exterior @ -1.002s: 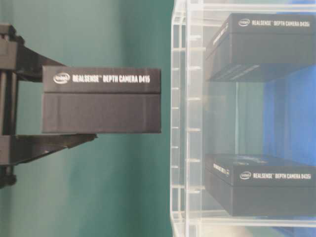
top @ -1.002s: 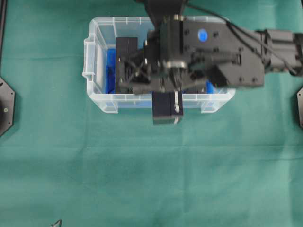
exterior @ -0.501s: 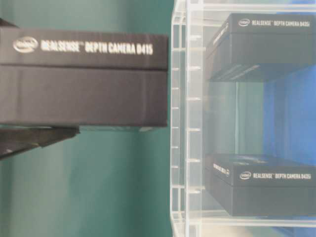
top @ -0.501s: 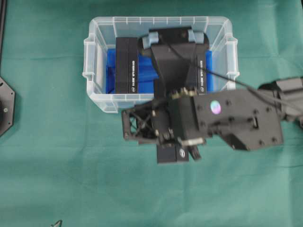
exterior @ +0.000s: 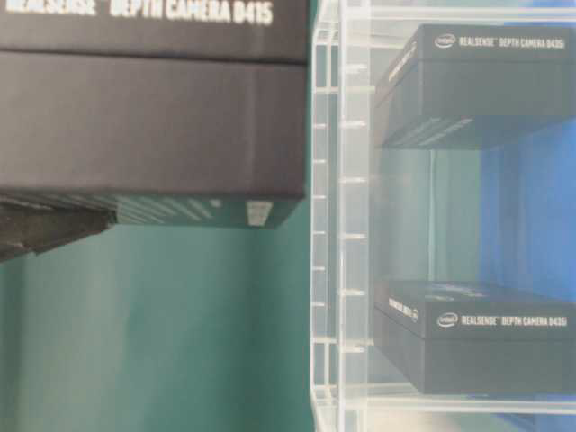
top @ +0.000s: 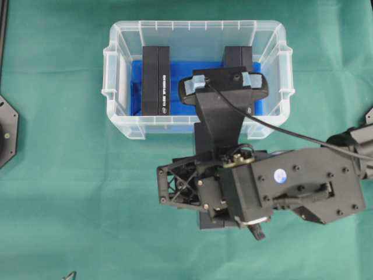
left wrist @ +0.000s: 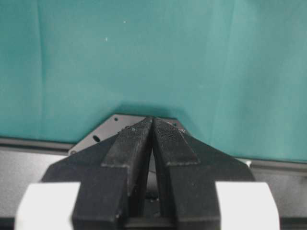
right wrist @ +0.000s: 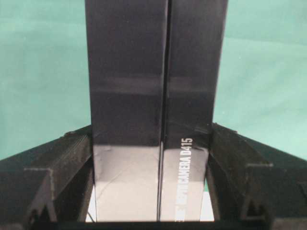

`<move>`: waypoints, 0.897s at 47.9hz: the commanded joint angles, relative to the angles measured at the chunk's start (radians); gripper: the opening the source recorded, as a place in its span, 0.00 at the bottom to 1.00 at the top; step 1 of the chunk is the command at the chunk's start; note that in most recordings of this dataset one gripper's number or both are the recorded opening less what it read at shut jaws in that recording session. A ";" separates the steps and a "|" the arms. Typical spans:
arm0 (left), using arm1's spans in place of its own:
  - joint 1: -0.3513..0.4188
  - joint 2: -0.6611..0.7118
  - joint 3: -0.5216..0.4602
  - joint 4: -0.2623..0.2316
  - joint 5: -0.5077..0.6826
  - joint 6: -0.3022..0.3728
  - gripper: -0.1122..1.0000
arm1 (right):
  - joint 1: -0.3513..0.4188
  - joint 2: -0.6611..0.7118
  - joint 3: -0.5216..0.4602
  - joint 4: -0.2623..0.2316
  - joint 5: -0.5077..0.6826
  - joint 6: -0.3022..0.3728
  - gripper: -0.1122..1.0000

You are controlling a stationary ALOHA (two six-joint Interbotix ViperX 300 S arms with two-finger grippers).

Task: Take the box out of the case with the right arm.
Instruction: 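Carry the box toward the front and set it on the table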

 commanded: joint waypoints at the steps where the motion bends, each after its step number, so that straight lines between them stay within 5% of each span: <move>1: -0.003 0.003 -0.021 0.002 -0.003 0.000 0.10 | -0.002 -0.055 -0.029 -0.008 0.006 0.002 0.69; 28: -0.003 0.003 -0.020 0.002 -0.003 0.002 0.10 | -0.002 0.005 0.008 0.011 -0.031 0.008 0.69; 43: -0.003 0.003 -0.020 0.002 -0.003 0.002 0.10 | -0.002 0.035 0.189 0.063 -0.222 0.046 0.69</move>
